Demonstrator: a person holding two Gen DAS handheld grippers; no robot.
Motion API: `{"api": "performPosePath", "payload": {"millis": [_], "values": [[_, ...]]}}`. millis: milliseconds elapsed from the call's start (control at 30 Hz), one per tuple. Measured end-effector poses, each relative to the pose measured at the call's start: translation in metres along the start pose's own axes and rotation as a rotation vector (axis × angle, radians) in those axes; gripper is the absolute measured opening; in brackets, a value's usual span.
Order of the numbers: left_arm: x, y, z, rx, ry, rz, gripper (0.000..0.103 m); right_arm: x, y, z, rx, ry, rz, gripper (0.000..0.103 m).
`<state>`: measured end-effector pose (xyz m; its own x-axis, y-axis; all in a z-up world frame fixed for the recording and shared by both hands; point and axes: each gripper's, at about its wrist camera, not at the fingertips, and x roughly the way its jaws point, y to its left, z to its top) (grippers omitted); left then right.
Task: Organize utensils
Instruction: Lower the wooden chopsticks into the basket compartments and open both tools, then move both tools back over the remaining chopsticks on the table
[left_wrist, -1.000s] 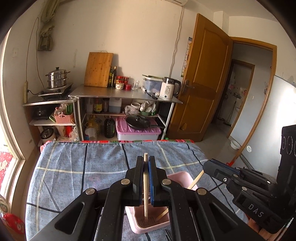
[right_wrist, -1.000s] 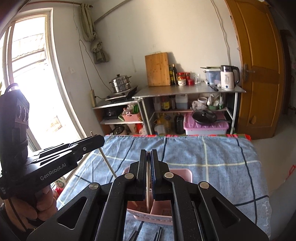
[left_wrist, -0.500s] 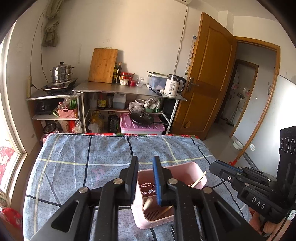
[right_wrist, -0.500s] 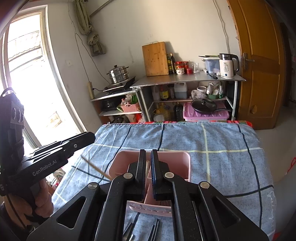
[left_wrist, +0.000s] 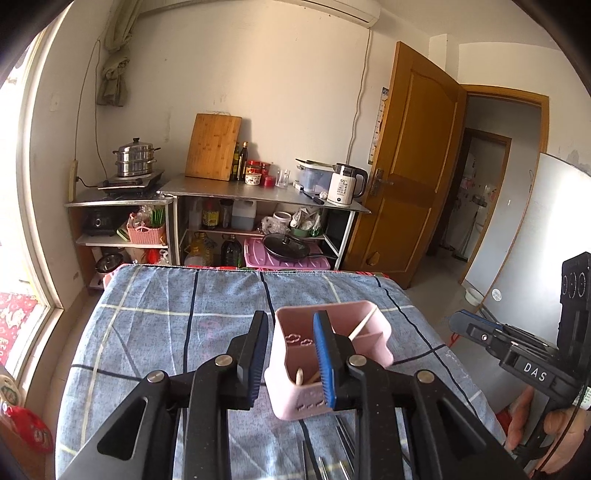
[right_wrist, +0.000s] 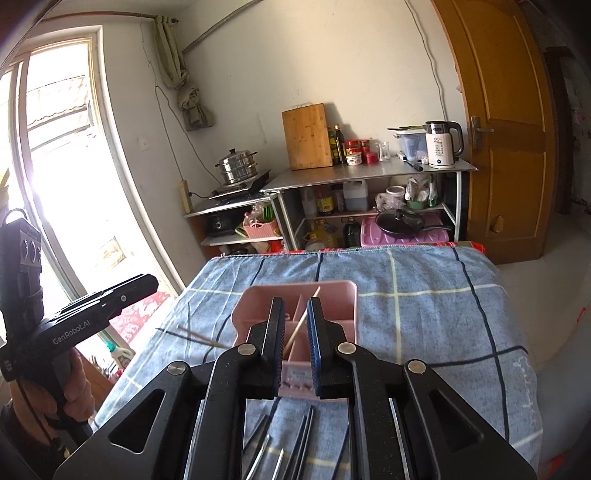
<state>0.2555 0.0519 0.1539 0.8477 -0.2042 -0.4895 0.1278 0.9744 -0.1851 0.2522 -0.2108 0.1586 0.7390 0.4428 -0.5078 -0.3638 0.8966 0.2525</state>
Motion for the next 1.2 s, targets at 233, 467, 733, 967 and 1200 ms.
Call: {"api": "performPosePath", "payload": {"millis": [233, 467, 733, 967, 1200], "values": [[-0.044, -0.009, -0.038, 0.011, -0.038, -0.003, 0.025, -0.038, 0.005, -0.031, -0.036, -0.011, -0.014, 0.013], [-0.075, -0.027, -0.084, 0.063, -0.023, -0.012, 0.025, -0.063, 0.008, -0.068, -0.058, 0.007, -0.014, 0.013], [-0.092, -0.041, -0.122, 0.087, -0.005, -0.015, 0.025, -0.080, 0.002, -0.103, -0.042, 0.036, -0.016, 0.013], [-0.092, -0.050, -0.146, 0.104, 0.036, -0.026, 0.025, -0.087, -0.006, -0.123, -0.026, 0.059, -0.028, 0.013], [-0.079, -0.049, -0.158, 0.105, 0.078, -0.027, 0.025, -0.081, -0.015, -0.133, -0.017, 0.086, -0.045, 0.013]]}}
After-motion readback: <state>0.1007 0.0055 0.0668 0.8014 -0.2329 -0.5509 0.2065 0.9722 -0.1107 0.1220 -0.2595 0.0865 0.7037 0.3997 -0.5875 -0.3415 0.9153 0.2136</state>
